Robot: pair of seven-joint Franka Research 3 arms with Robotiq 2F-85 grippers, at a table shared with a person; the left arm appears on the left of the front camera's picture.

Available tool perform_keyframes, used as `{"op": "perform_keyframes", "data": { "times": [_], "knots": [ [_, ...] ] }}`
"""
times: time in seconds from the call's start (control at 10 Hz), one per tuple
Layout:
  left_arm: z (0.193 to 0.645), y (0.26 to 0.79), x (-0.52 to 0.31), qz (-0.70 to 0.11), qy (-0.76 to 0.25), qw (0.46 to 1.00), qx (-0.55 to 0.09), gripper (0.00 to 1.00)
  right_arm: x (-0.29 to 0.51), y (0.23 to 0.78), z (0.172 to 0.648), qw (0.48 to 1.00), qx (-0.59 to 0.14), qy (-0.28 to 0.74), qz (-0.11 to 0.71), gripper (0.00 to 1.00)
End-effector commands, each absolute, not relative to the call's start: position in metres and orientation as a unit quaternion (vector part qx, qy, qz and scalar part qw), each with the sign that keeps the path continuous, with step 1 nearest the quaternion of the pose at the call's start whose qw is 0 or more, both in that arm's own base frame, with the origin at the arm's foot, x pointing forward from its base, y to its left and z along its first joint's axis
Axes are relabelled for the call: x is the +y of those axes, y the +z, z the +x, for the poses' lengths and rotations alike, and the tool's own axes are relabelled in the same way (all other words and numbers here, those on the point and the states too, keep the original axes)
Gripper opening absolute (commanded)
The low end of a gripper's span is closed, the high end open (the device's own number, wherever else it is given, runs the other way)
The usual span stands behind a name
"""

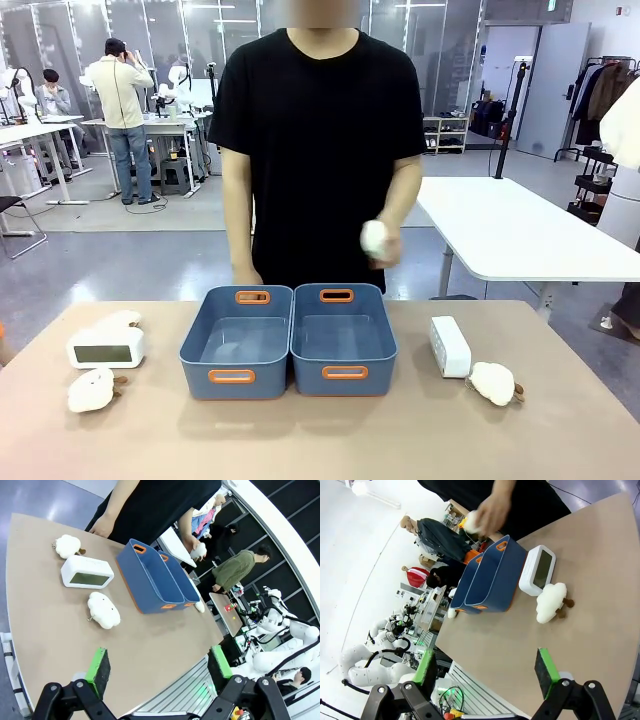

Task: Sort the digital clocks into the basket.
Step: Pick up the Digital clock from the table and place it into the empty Plastic storage basket.

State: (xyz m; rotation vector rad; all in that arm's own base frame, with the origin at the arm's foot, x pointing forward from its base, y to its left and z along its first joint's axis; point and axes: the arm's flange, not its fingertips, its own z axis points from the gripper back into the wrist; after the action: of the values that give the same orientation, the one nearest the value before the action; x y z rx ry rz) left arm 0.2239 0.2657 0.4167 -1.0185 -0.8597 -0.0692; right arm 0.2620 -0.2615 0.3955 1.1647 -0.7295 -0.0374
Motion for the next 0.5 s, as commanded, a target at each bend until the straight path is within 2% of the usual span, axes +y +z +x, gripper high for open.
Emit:
{"op": "perform_keyframes", "data": {
  "times": [0.0, 0.1, 0.2, 0.3, 0.4],
  "knots": [
    [0.224, 0.421, 0.268, -0.445, -0.062, 0.793, -0.410, 1.00, -0.263, 0.395, 0.261, 0.771, -0.339, -0.013, 0.539, 1.00],
    [0.233, 0.434, 0.270, -0.400, -0.131, 0.800, -0.429, 1.00, -0.263, 0.395, 0.261, 0.771, -0.339, -0.013, 0.539, 1.00],
    [0.248, 0.454, 0.264, -0.311, -0.234, 0.810, -0.439, 1.00, -0.263, 0.395, 0.261, 0.771, -0.339, -0.013, 0.539, 1.00],
    [0.265, 0.473, 0.253, -0.245, -0.297, 0.811, -0.439, 1.00, -0.263, 0.395, 0.261, 0.771, -0.339, -0.013, 0.539, 1.00],
    [0.281, 0.479, 0.242, -0.148, -0.385, 0.799, -0.437, 1.00, -0.263, 0.395, 0.261, 0.771, -0.339, -0.013, 0.539, 1.00]
  ]
}}
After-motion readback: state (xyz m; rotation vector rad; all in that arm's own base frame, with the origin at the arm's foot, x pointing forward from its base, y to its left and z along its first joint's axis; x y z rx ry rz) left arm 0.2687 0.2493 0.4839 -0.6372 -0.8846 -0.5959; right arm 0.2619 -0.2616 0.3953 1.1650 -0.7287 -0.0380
